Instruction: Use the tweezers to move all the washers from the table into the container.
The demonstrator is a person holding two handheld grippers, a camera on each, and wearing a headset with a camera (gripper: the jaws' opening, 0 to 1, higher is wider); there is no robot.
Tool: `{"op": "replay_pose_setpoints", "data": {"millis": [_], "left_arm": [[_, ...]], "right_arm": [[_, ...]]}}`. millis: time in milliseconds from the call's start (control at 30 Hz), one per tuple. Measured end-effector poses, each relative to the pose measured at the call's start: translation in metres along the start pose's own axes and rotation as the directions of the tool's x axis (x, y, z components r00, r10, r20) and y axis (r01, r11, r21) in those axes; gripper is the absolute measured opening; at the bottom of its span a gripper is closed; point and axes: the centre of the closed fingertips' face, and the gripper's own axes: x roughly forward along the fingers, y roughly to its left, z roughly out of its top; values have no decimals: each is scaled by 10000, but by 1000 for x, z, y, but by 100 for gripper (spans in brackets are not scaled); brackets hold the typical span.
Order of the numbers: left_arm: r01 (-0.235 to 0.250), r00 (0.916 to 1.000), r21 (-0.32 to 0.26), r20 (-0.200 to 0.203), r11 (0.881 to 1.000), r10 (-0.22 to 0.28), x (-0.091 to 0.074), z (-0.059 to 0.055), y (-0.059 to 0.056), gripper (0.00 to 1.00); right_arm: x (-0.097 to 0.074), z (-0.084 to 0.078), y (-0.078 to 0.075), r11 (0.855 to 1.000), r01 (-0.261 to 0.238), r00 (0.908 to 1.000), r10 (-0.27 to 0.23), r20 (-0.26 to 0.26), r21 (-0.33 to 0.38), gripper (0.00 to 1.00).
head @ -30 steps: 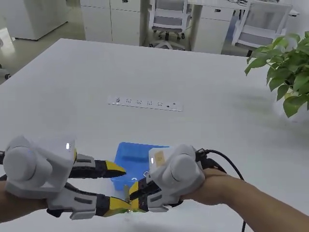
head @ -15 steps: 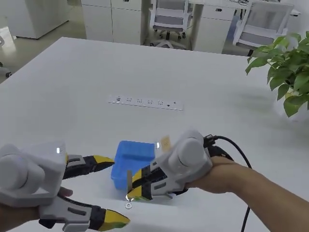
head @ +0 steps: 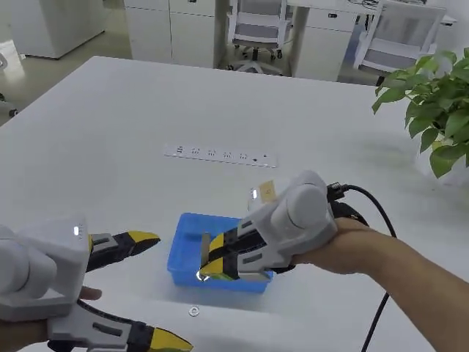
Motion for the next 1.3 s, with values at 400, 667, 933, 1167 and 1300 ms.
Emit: {"op": "replay_pose_setpoints", "data": {"millis": [400, 667, 933, 1167, 1300], "left_arm": [[-114, 9999, -84, 56, 9999, 114, -3, 0, -3, 99], [-239, 9996, -145, 154, 9996, 241, -5, 2, 1, 99], [-320, 9992, -250, 235, 9992, 326, -8, 1, 5, 99], [-438, 9986, -354, 273, 9984, 448, -11, -1, 8, 99], [-461, 9986, -403, 244, 9981, 471, -12, -2, 8, 99]], "right_arm": [[-10, -15, -24, 9983, 526, 9985, -523, -130, 234, 8], [-14, -31, -37, 9959, 798, 9964, -783, -339, 425, 8], [-14, -48, -46, 9931, 994, 9940, -962, -525, 628, 8], [-10, -61, -51, 9912, 1130, 9915, -1080, -730, 684, 9], [-8, -67, -54, 9897, 1202, 9903, -1140, -797, 777, 9]]}}
